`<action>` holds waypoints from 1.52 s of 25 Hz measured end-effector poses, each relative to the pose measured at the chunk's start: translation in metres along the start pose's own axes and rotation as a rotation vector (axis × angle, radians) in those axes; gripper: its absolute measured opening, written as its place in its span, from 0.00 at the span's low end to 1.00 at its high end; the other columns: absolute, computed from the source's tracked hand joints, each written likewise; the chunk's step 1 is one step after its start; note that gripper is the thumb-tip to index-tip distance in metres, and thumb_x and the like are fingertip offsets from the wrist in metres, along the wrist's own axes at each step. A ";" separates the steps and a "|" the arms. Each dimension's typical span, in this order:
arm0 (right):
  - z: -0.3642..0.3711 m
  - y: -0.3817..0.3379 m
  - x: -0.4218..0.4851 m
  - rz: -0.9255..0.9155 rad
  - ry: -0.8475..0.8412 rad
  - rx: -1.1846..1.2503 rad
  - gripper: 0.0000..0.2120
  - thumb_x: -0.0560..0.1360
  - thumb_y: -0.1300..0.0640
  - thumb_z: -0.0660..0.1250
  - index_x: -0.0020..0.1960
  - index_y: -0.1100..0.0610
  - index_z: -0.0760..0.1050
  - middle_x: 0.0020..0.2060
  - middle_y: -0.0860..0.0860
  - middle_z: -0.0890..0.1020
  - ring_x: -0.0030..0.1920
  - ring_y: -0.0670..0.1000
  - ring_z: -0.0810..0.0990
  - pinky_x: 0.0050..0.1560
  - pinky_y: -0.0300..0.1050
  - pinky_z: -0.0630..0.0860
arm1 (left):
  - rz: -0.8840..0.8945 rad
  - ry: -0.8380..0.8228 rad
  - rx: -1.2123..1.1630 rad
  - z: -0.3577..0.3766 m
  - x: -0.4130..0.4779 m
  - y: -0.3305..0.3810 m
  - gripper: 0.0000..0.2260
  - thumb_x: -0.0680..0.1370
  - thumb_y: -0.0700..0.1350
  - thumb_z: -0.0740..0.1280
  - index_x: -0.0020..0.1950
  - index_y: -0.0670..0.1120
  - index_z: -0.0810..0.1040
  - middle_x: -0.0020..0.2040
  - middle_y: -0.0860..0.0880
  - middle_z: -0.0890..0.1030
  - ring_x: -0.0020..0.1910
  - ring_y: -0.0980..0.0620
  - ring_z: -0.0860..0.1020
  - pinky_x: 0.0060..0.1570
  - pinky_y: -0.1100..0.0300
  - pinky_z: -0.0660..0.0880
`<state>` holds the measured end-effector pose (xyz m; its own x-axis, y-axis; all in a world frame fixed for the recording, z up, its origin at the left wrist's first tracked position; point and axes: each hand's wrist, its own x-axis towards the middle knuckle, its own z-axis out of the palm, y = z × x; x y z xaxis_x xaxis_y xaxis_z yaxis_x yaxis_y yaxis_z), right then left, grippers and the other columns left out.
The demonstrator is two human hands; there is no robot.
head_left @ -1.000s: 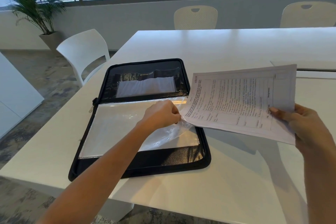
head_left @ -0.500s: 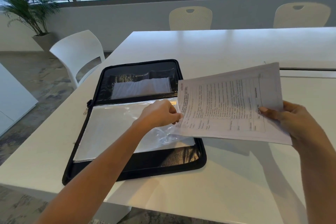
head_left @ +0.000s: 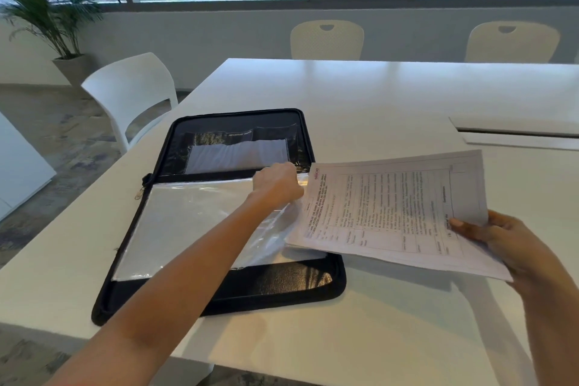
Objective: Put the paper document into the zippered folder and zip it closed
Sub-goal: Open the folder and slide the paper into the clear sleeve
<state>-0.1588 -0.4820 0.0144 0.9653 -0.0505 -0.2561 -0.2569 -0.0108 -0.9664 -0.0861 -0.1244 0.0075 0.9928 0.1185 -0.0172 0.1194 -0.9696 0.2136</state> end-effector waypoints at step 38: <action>0.004 -0.010 0.096 0.156 -0.216 -0.020 0.24 0.65 0.61 0.72 0.60 0.64 0.77 0.52 0.63 0.84 0.43 0.60 0.85 0.38 0.50 0.83 | 0.748 0.370 0.119 0.019 -0.121 -0.035 0.10 0.78 0.51 0.67 0.56 0.53 0.83 0.58 0.55 0.83 0.61 0.56 0.80 0.65 0.49 0.72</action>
<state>-0.0633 -0.4830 -0.0009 0.9009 0.1615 -0.4029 -0.4020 -0.0393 -0.9148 -0.2103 -0.1086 -0.0168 0.7461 -0.5218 0.4136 -0.5482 -0.8340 -0.0634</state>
